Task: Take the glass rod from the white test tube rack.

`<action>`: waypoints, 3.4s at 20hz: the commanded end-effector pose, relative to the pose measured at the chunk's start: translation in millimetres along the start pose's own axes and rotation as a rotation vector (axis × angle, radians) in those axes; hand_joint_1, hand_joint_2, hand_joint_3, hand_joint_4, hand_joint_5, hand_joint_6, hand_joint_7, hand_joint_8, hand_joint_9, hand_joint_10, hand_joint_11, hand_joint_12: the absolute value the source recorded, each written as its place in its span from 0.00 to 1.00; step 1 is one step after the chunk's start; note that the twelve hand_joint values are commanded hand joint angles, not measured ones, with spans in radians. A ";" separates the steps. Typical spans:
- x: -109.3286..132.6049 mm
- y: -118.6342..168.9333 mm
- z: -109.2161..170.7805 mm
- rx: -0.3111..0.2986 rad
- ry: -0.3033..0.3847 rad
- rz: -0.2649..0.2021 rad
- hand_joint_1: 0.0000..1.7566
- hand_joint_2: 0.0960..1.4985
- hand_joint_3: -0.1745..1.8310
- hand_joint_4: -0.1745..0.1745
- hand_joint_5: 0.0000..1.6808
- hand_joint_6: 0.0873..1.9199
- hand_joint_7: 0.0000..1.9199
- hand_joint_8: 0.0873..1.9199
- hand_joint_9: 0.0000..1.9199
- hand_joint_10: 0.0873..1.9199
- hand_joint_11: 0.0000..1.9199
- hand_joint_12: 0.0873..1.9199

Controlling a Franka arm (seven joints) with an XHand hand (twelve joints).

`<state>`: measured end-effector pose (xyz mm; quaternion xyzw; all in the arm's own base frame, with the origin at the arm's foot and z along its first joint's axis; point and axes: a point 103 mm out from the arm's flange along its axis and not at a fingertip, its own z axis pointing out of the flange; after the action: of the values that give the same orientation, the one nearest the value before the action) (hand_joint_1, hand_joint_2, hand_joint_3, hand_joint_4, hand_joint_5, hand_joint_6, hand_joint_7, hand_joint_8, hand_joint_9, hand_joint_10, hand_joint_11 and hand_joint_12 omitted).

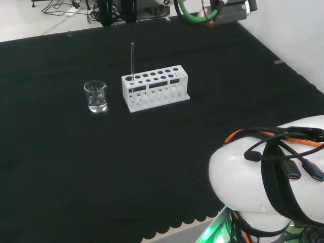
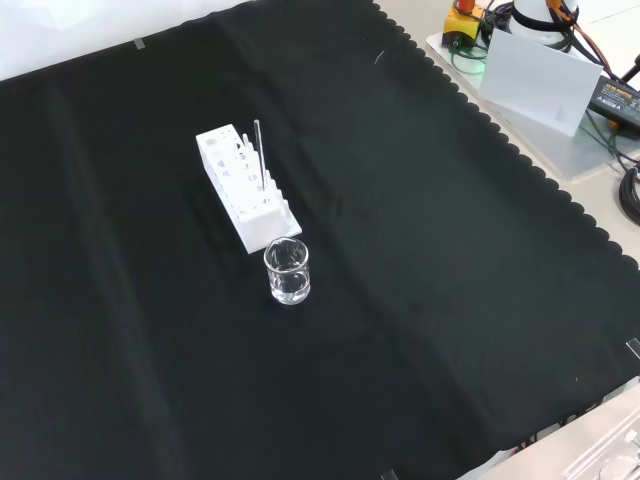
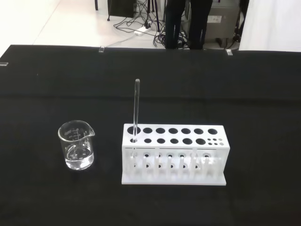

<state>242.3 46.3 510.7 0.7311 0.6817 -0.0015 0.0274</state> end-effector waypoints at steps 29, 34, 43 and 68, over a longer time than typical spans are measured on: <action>18.7 171.4 47.1 0.061 0.001 -0.151 0.32 0.79 0.00 0.13 0.14 0.00 0.03 0.35 0.09 0.39 0.00 0.74; 12.7 201.2 71.4 0.079 0.010 -0.167 0.32 0.79 0.00 0.14 0.14 0.00 0.04 0.35 0.10 0.39 0.00 0.74; 10.0 238.1 111.5 0.078 0.006 -0.212 0.32 0.79 0.00 0.14 0.17 0.00 0.07 0.36 0.14 0.38 0.04 0.74; 13.3 269.3 198.1 0.211 -0.026 -0.284 0.31 0.79 0.00 0.13 0.19 0.00 0.10 0.36 0.17 0.37 0.07 0.73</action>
<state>516.5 36.2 345.3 0.6339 0.7691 -0.0754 -0.0305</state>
